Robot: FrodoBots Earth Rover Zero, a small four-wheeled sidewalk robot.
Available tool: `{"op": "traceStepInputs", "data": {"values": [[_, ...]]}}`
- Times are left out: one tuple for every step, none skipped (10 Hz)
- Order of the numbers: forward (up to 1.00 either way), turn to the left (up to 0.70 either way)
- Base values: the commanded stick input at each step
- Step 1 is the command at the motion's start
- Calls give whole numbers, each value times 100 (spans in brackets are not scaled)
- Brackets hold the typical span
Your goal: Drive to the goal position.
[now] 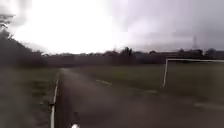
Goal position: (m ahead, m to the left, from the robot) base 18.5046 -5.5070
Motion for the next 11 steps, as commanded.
{"op": "traceStepInputs", "data": {"values": [[4, 5], [4, 0], [4, 0], [4, 0], [4, 0], [4, -10], [4, -53], [4, -70], [5, -70], [4, -70], [5, -70]]}}
